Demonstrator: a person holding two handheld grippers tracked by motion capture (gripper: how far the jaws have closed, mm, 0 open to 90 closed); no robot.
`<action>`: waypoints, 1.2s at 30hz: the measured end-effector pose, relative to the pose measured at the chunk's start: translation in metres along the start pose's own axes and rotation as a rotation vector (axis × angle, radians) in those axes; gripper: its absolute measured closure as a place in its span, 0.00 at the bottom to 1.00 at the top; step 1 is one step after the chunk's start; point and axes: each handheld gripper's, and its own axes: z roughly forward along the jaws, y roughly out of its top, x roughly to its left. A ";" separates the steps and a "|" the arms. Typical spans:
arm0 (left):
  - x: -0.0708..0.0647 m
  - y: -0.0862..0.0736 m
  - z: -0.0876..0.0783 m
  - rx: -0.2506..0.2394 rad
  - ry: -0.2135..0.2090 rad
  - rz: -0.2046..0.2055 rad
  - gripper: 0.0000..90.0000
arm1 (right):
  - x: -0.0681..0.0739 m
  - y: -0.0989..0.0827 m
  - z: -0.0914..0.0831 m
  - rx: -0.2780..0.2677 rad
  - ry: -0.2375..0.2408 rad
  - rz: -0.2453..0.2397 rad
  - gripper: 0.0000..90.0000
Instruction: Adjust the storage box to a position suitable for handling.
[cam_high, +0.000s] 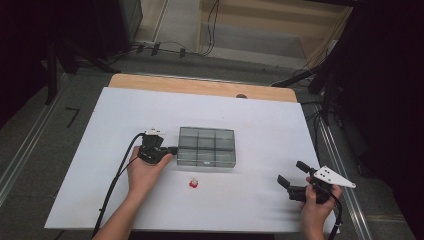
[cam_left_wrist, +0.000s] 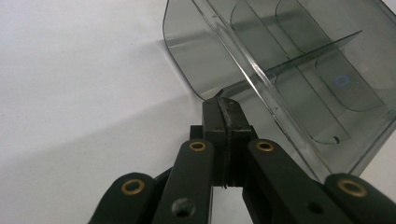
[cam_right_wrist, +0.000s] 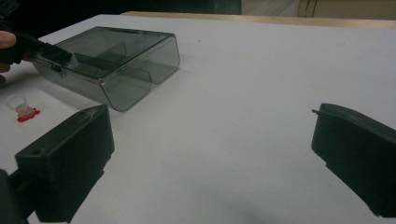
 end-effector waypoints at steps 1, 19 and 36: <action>0.000 0.000 0.000 0.000 0.000 0.000 1.00 | 0.001 0.000 0.000 0.002 -0.002 0.001 0.00; -0.002 -0.002 -0.017 -0.098 0.030 0.077 0.72 | 0.010 0.005 0.002 0.004 -0.002 -0.052 0.00; -0.010 -0.007 -0.042 -0.229 -0.100 0.137 0.00 | 0.029 0.014 0.008 0.007 0.067 -0.087 0.00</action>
